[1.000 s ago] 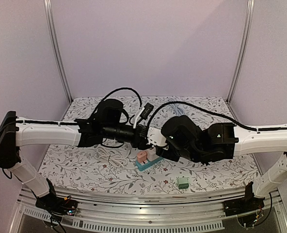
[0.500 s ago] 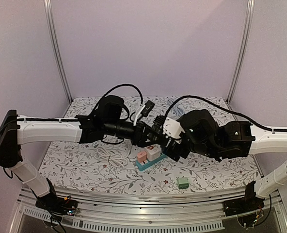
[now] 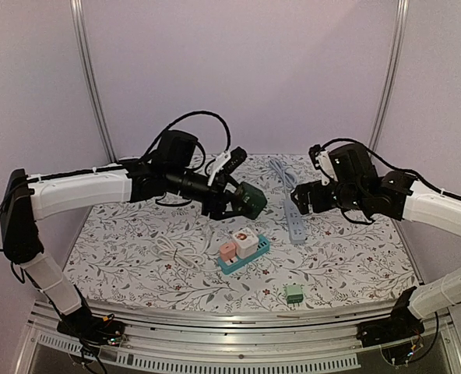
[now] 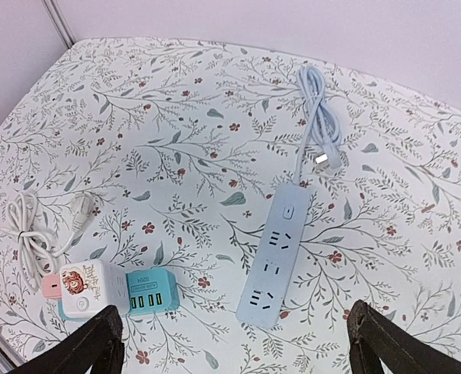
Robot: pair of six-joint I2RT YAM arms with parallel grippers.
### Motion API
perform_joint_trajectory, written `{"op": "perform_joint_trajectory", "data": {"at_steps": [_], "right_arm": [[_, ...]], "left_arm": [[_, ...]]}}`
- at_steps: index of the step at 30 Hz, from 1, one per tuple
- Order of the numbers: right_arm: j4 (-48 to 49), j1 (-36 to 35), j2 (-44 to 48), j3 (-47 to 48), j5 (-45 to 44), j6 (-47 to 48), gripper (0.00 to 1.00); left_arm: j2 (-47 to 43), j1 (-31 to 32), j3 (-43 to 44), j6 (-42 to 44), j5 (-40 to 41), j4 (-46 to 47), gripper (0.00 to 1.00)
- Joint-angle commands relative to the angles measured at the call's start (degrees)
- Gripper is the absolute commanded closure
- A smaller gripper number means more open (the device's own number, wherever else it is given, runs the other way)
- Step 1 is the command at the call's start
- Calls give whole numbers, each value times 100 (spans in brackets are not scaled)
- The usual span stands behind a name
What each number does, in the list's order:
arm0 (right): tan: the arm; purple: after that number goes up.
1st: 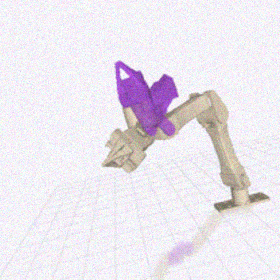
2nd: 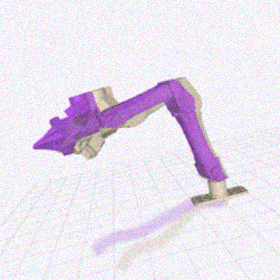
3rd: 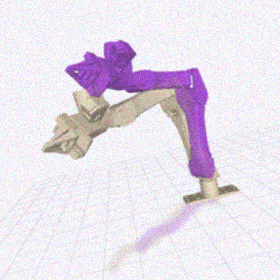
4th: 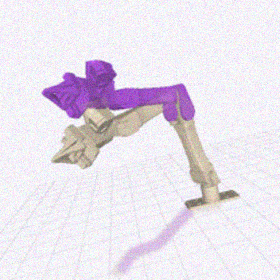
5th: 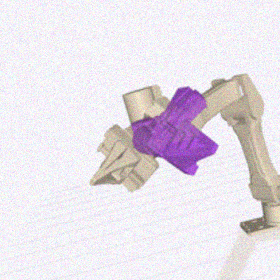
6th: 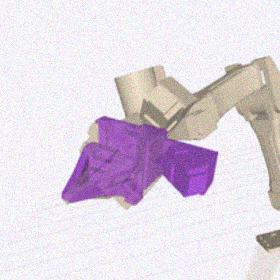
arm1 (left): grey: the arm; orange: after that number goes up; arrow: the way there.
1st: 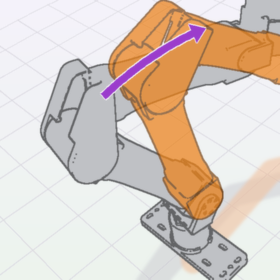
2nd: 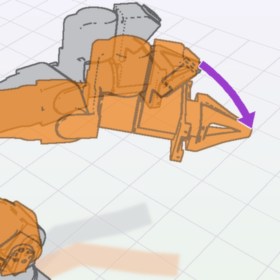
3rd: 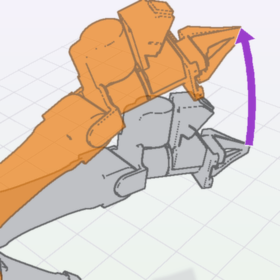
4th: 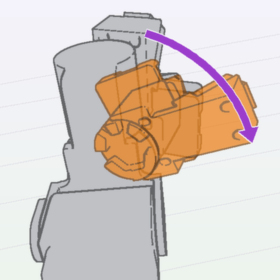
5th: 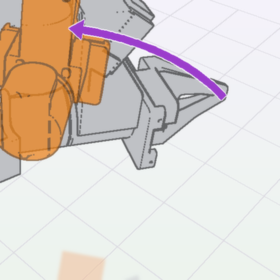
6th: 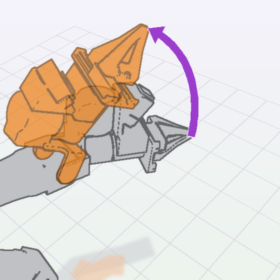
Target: Insert the plug
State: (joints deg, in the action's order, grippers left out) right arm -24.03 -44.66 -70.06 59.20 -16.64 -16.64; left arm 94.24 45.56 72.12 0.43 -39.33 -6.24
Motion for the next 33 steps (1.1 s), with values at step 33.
{"op": "perform_joint_trajectory", "data": {"at_steps": [33], "right_arm": [[-132, 675, -4333, 1367, 153, -1128, 31]], "left_arm": [[-85, 23, 447, 6058, -684, -2486, 100]]}}
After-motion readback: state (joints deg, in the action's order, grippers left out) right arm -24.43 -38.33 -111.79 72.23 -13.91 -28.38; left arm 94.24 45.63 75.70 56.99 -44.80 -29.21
